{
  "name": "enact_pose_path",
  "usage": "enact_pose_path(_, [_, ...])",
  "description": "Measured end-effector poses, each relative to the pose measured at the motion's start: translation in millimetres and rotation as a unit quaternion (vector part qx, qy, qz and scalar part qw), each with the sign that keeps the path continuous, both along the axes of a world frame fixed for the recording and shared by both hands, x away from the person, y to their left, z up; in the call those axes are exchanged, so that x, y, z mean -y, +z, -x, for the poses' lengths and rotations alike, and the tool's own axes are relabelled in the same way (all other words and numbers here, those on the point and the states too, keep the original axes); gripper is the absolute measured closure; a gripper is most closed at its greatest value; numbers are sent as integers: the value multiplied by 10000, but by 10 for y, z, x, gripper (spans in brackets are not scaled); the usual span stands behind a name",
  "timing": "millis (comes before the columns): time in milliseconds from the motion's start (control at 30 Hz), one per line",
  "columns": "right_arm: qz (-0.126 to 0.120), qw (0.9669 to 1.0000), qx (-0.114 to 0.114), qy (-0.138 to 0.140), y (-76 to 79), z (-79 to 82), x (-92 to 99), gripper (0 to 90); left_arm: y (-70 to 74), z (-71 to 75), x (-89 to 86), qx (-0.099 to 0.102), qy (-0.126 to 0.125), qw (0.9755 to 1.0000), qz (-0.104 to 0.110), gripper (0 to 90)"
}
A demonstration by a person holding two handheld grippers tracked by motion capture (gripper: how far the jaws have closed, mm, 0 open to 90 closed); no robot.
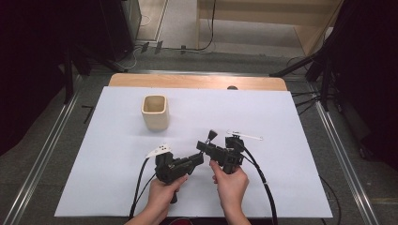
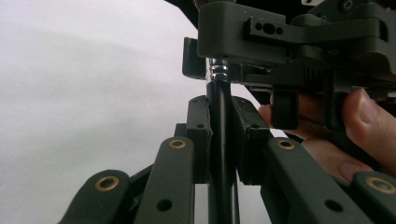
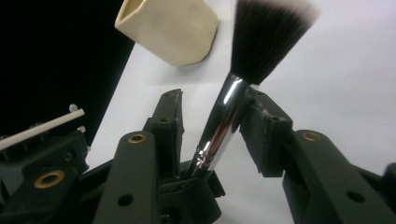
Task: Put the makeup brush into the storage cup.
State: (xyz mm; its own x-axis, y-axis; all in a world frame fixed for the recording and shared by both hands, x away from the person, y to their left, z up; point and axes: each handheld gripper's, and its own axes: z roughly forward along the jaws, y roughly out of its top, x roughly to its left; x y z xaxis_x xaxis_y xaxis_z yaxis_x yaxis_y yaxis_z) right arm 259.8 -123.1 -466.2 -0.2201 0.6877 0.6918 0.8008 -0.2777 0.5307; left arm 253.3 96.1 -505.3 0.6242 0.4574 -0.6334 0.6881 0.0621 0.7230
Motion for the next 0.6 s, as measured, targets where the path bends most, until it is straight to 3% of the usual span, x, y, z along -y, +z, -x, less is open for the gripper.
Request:
enact_pose_path(167, [-36, 10000, -48, -78, 1, -11, 23, 704, -1, 1, -1, 4, -15, 10000, 31, 790])
enact_pose_path(600, [-269, 9995, -138, -6, 14, -16, 48, 776, -5, -14, -10, -43, -65, 10000, 61, 773])
